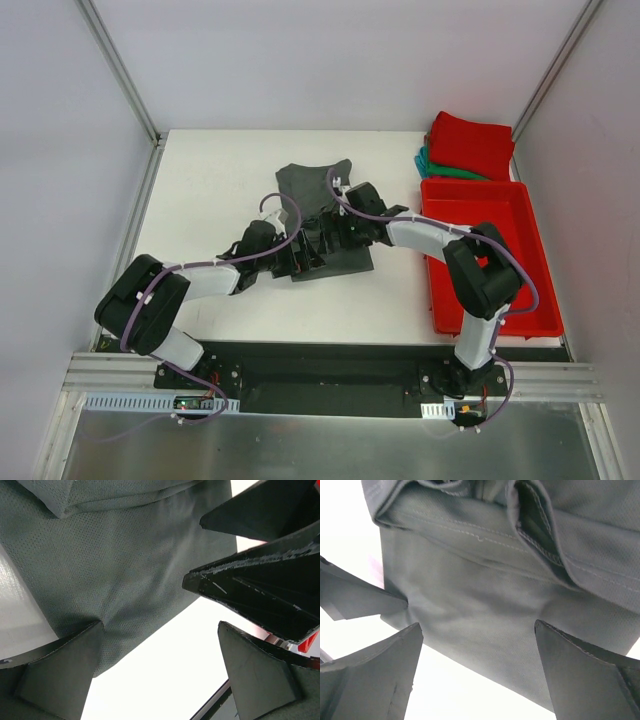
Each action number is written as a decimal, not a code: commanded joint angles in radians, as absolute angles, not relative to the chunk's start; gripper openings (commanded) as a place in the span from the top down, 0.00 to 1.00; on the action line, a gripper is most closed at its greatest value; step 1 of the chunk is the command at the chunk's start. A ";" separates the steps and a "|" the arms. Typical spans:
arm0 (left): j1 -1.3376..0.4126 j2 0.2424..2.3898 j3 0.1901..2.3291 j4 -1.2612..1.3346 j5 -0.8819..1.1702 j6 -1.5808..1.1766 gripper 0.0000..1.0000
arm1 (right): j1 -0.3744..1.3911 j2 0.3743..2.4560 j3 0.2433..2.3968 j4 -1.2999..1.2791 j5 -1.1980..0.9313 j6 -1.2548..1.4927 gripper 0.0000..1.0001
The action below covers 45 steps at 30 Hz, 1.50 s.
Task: Fold and stack the t-shirts
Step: Fold the folded rectangular tshirt in 1/3 of the way
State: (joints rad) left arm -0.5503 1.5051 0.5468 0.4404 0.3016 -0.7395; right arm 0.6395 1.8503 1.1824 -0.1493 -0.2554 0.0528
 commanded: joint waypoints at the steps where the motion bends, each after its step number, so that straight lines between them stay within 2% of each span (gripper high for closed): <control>1: -0.561 1.548 0.485 0.319 0.327 -0.706 0.01 | 0.643 1.831 1.235 -0.057 -0.249 0.116 0.04; 8: -0.561 1.557 0.466 0.321 0.327 -0.712 0.01 | 0.635 1.992 1.357 -0.049 -0.239 0.173 0.04; 14: -0.561 1.542 0.459 0.307 0.322 -0.712 0.01 | 0.632 2.005 1.405 -0.038 -0.177 0.141 0.04; 23: -0.561 1.506 0.399 0.302 0.325 -0.732 0.01 | 0.592 2.091 1.768 -0.155 -0.055 0.043 0.04; 26: -0.561 1.485 0.391 0.301 0.327 -0.733 0.01 | 0.592 2.007 1.720 -0.199 -0.074 0.008 0.04; 29: -0.561 1.470 0.390 0.298 0.339 -0.732 0.01 | 0.595 1.898 1.579 -0.265 -0.110 0.032 0.04; 32: -0.561 1.447 0.384 0.299 0.360 -0.730 0.01 | 0.598 1.807 1.383 -0.224 -0.269 0.099 0.04; 36: -0.561 1.417 0.364 0.291 0.370 -0.727 0.01 | 0.623 1.778 1.232 -0.125 -0.425 0.187 0.04; 45: -0.561 1.404 0.325 0.284 0.350 -0.730 0.01 | 0.641 1.923 1.295 -0.089 -0.393 0.201 0.04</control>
State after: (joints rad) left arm -0.5507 1.3842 0.3923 0.4839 0.3641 -0.7441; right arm 0.6464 1.8729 1.2259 -0.1329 -0.3855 0.1799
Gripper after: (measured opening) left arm 0.990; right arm 0.960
